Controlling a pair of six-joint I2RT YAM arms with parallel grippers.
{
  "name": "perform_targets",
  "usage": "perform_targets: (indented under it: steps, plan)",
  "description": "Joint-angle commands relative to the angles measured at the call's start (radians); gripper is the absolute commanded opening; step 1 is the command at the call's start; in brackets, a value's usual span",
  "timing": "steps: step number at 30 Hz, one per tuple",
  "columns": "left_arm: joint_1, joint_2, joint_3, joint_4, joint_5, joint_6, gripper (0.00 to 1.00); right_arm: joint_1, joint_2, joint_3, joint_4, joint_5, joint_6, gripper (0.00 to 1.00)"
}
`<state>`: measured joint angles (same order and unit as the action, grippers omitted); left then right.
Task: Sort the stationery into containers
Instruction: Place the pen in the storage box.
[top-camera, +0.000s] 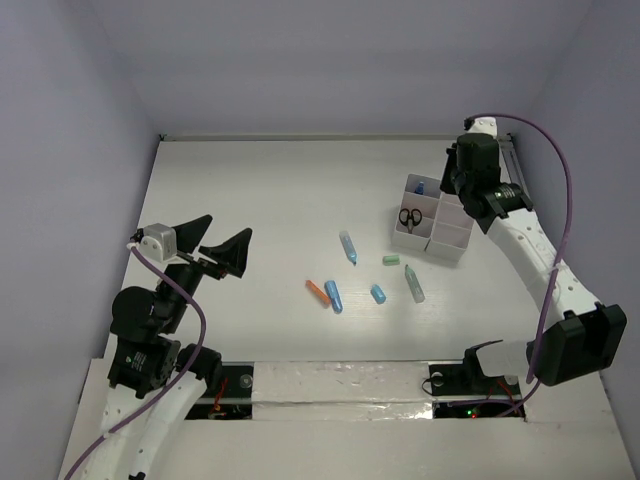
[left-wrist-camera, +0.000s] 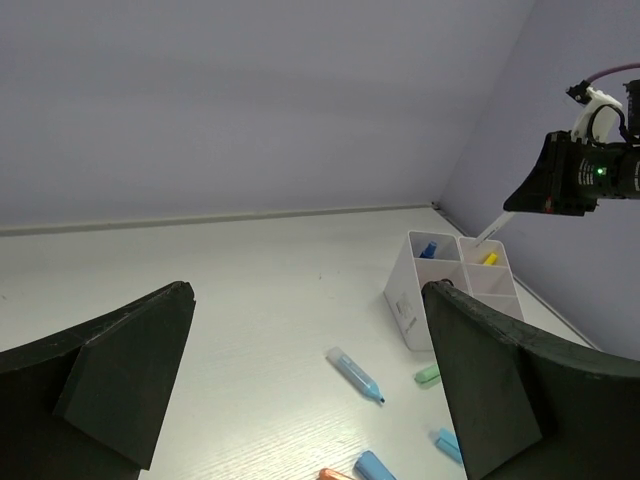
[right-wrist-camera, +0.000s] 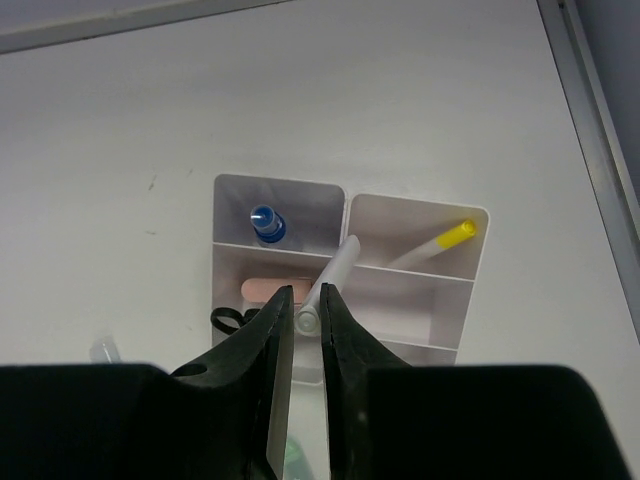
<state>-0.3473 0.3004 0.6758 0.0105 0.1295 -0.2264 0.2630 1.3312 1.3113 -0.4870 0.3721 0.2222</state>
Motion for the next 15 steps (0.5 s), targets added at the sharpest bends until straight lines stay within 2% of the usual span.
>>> perform_targets:
  steps: [1, 15]
  plan:
    - [-0.005, 0.017, 0.021, 0.055, 0.015, -0.010, 0.99, -0.002, -0.052, -0.010, 0.022, 0.041, 0.014, 0.00]
    - [-0.005, 0.028, 0.021, 0.057, 0.021, -0.010, 0.99, -0.053, 0.029, -0.034, 0.103, 0.021, 0.011, 0.00]
